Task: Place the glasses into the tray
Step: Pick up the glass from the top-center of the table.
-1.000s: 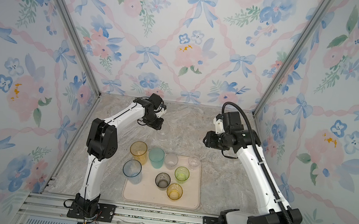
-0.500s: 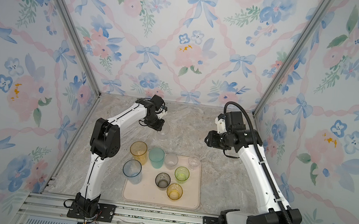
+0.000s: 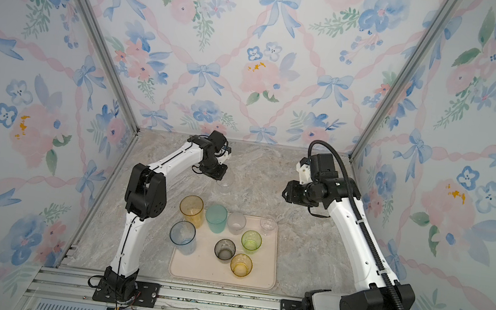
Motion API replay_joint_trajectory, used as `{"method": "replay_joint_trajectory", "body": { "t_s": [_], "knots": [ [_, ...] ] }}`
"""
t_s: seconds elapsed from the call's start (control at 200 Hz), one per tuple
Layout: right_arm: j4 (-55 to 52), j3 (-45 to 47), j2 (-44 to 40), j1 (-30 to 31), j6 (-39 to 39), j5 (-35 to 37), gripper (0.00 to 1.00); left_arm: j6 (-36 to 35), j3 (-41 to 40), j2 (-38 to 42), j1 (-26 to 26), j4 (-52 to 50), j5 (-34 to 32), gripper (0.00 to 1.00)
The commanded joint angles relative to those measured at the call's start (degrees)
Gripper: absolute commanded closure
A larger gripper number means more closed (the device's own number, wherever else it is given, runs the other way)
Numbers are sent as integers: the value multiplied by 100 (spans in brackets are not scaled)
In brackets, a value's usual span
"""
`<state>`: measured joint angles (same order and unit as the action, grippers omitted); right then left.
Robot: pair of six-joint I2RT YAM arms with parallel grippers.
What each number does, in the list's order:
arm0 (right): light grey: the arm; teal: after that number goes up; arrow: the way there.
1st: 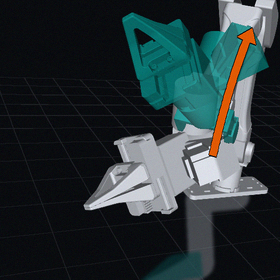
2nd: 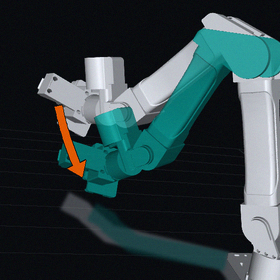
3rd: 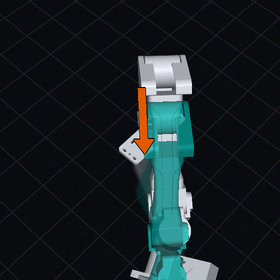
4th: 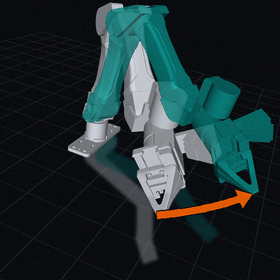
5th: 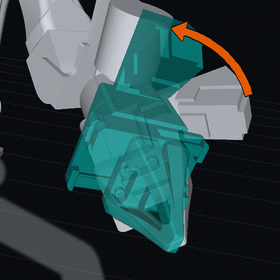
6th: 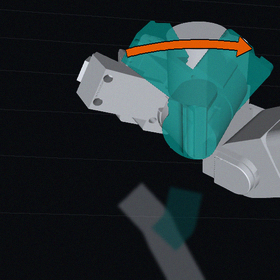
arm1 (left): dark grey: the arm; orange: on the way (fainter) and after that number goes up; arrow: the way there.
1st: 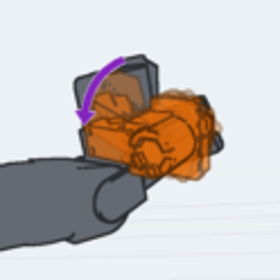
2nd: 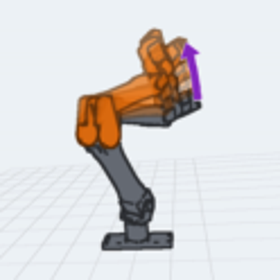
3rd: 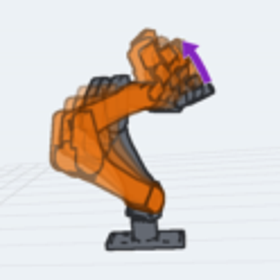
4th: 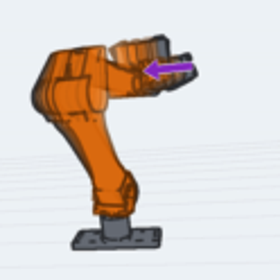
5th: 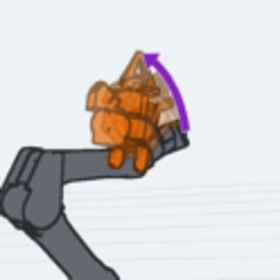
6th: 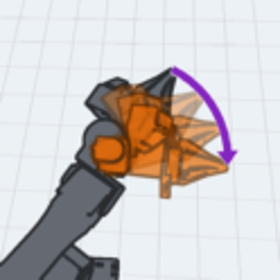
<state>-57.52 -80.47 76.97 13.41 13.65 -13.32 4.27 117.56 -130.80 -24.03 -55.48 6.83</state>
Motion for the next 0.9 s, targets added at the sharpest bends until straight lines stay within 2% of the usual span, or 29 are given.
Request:
{"method": "replay_joint_trajectory", "body": {
  "t_s": [0.0,0.33,0.595,0.896],
  "knots": [
    [46,-22,37,-84,-73,-74,50,-32,118,-147,-12,-142,-23,86],
    [139,-31,106,-88,-47,-92,51,-53,212,32,-15,-147,-233,91],
    [328,22,108,-98,45,-65,51,-141,699,427,-19,-147,-618,92],
    [487,134,117,-382,361,166,52,-179,1006,1059,-212,-147,-526,91]
  ]
}}
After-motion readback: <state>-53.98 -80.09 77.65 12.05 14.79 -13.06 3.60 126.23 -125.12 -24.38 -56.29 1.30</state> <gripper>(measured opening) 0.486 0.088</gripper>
